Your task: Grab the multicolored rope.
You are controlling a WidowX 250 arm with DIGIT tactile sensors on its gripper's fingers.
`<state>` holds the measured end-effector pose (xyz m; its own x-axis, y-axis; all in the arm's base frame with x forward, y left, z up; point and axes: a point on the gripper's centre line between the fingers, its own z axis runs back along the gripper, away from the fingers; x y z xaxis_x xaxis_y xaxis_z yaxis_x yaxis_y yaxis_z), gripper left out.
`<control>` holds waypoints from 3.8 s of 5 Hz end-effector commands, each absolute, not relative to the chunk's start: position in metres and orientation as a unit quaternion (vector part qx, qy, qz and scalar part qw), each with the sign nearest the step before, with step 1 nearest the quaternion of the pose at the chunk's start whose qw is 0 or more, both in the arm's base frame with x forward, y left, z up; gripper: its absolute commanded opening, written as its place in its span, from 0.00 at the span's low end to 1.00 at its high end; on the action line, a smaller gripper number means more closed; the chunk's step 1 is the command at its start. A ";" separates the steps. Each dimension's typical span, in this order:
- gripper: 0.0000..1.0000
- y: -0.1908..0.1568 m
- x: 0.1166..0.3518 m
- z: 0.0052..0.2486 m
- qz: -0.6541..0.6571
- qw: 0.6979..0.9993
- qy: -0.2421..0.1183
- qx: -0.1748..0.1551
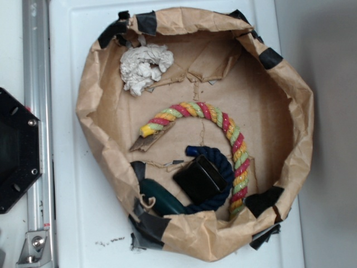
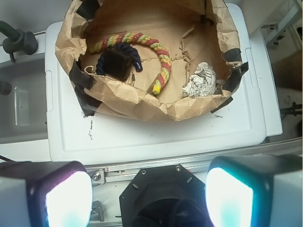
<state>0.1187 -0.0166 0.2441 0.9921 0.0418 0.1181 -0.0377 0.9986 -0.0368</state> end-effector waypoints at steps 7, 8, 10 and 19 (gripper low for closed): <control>1.00 -0.012 0.304 0.060 -0.361 0.924 -0.111 0.067; 1.00 -0.007 0.297 0.039 -0.387 0.915 -0.085 0.073; 1.00 0.012 0.301 0.035 -0.401 0.912 -0.082 0.033; 0.00 -0.009 0.287 0.079 -0.214 0.972 -0.088 0.048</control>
<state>0.2831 0.0098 0.0640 0.9110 -0.4028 0.0886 0.3928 0.9128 0.1116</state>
